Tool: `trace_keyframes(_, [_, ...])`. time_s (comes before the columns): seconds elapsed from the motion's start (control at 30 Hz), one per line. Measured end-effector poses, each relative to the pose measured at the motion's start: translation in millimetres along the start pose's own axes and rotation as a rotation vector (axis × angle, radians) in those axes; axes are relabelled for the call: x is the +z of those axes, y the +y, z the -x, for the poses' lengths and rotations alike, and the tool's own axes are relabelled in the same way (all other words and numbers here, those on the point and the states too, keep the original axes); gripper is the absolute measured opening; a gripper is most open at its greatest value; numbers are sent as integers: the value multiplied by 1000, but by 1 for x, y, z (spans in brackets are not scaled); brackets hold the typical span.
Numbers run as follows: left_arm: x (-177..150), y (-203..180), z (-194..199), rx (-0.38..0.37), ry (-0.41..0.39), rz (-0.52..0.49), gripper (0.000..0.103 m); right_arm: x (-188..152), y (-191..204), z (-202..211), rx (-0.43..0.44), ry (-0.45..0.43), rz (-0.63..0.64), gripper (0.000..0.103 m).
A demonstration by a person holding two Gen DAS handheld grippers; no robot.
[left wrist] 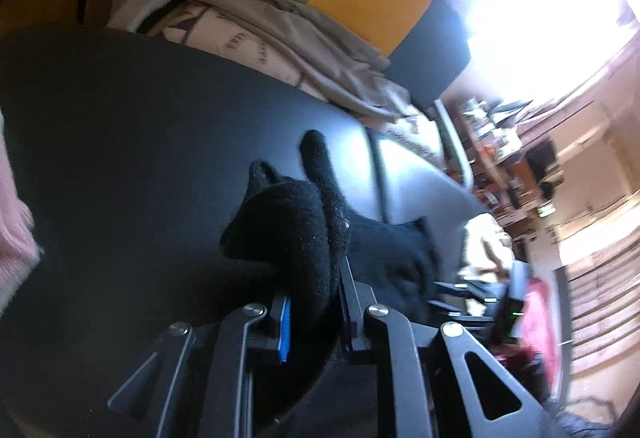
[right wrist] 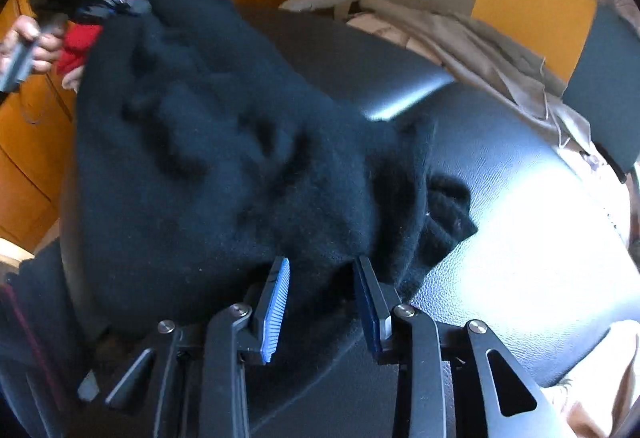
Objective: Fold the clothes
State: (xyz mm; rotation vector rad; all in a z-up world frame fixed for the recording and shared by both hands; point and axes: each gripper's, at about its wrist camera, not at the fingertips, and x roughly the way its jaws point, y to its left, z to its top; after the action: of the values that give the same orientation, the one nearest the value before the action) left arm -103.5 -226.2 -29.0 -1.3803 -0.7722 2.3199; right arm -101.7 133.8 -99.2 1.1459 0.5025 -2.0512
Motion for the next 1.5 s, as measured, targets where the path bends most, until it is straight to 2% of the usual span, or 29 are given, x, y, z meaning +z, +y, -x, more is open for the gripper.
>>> trace_keyframes(0.17, [-16, -43, -2, -119, -3, 18, 17, -10, -3, -2, 4, -36, -50, 35])
trace_keyframes(0.23, [-21, -63, -7, -145, -4, 22, 17, -13, -3, -1, 0, -49, -61, 36])
trace_keyframes(0.53, [-31, -132, -33, -129, -19, -6, 17, -17, 1, -2, -28, -72, -80, 37])
trace_keyframes(0.7, [-38, -173, -48, -170, -16, -8, 17, -25, -7, -2, 11, -114, -122, 37])
trace_keyframes(0.8, [-41, -190, -75, -174, 15, 5, 17, -29, -11, -1, 34, -134, -141, 37])
trace_keyframes(1.03, [-48, -201, -162, -151, 107, 93, 17, -37, -21, 0, 91, -185, -190, 37])
trace_keyframes(1.27, [-59, -191, -223, -103, 191, 193, 18, -41, -25, 1, 124, -206, -214, 37])
trace_keyframes(1.37, [-62, -199, -228, -124, 239, 206, 21, -42, -23, 4, 115, -212, -205, 38])
trace_keyframes(1.5, [-58, -217, -207, -194, 251, 172, 22, -50, -19, 17, 89, -217, -189, 44])
